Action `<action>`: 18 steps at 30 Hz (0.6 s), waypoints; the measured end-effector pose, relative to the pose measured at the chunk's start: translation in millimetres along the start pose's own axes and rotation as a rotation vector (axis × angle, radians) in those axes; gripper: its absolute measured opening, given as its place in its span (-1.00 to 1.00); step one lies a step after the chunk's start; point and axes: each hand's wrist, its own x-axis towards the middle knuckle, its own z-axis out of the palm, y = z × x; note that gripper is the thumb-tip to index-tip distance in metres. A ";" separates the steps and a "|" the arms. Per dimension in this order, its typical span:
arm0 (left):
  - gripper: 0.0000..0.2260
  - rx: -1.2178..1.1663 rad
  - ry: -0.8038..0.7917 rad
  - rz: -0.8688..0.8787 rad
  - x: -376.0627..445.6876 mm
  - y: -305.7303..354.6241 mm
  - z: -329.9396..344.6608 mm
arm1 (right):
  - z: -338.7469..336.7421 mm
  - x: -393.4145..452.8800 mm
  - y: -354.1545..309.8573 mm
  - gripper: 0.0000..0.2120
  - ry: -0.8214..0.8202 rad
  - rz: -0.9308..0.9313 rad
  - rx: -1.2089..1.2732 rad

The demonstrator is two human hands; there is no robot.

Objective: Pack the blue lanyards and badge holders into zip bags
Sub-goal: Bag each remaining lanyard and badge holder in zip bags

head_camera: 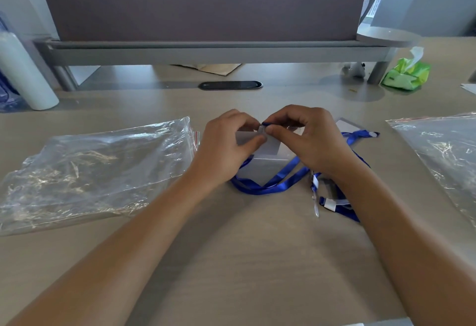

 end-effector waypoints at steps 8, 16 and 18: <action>-0.90 -0.038 0.005 0.027 2.3 -2.6 -3.1 | 0.1 -1.2 -6.7 -0.90 0.028 -0.052 0.029; -0.94 -0.011 0.095 -0.019 13.3 -8.5 -17.4 | 1.3 3.1 -4.2 -0.72 0.170 0.177 0.061; -0.93 -0.040 0.140 -0.083 22.7 -6.9 -27.9 | 2.5 4.1 -1.9 -0.79 0.208 0.305 0.092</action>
